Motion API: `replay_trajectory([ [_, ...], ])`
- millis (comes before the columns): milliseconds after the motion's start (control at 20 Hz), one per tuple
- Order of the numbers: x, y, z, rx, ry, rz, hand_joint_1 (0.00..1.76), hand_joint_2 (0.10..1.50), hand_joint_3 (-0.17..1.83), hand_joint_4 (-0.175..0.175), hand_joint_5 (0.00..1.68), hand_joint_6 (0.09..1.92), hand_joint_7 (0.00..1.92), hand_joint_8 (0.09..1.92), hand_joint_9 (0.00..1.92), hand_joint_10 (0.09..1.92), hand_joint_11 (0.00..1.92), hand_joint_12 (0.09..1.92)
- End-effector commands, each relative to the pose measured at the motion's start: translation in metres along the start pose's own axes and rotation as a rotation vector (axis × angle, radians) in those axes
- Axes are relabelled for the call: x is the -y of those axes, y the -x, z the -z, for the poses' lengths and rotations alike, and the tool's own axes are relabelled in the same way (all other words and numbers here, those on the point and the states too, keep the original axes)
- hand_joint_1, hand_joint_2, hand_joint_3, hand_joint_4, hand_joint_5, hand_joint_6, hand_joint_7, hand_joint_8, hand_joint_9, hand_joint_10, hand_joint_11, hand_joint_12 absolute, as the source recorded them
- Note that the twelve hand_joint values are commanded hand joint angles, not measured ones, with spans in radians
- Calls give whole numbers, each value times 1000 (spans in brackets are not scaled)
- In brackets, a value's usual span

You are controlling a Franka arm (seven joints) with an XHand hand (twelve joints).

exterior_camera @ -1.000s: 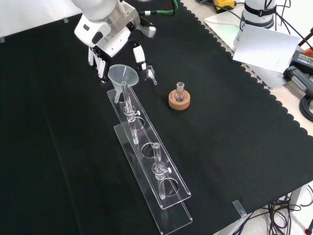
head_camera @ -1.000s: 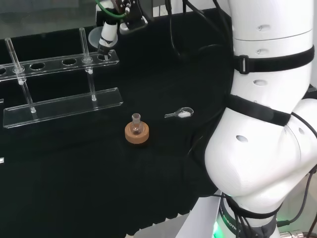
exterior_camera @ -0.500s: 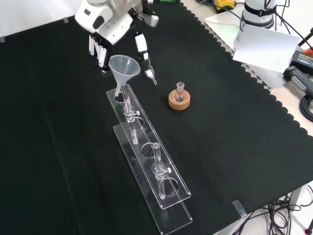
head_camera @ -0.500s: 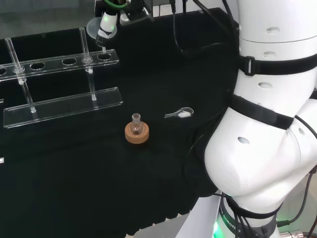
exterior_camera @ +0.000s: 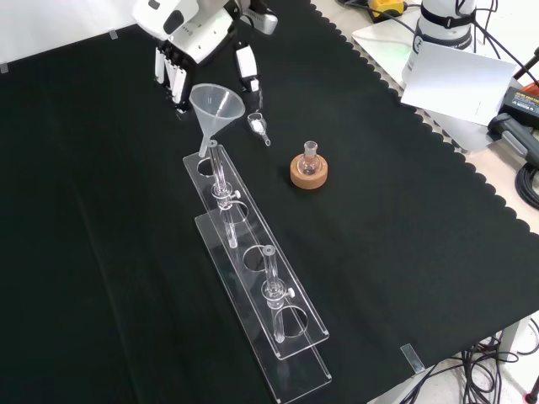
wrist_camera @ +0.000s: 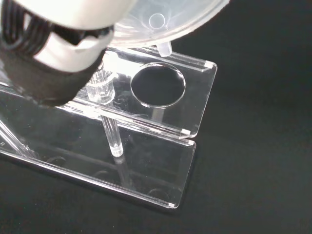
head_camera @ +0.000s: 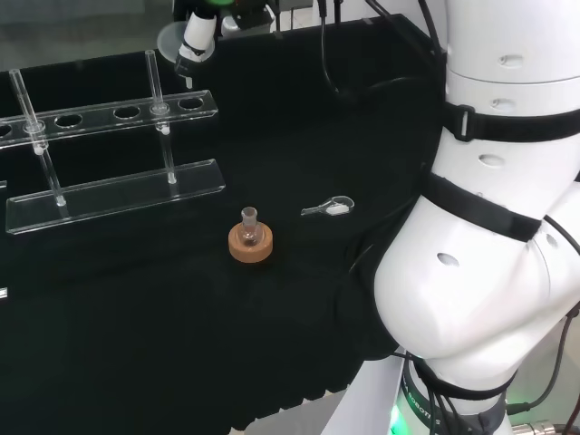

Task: Pick up the funnel from the transparent funnel stand.

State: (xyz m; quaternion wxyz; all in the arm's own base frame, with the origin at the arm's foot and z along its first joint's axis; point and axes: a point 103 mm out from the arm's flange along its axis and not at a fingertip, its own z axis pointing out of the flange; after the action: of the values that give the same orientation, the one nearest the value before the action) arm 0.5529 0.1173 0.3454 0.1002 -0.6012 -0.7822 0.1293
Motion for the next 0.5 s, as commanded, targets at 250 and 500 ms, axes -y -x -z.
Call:
replay_trajectory([
  [250,8,-8,12,17,25,15,1012,512,745,-70,776,623,1131,454,1221,171,887,1027],
  [500,8,-14,13,27,26,19,1013,510,748,-70,776,626,1132,455,1224,166,886,1026],
])
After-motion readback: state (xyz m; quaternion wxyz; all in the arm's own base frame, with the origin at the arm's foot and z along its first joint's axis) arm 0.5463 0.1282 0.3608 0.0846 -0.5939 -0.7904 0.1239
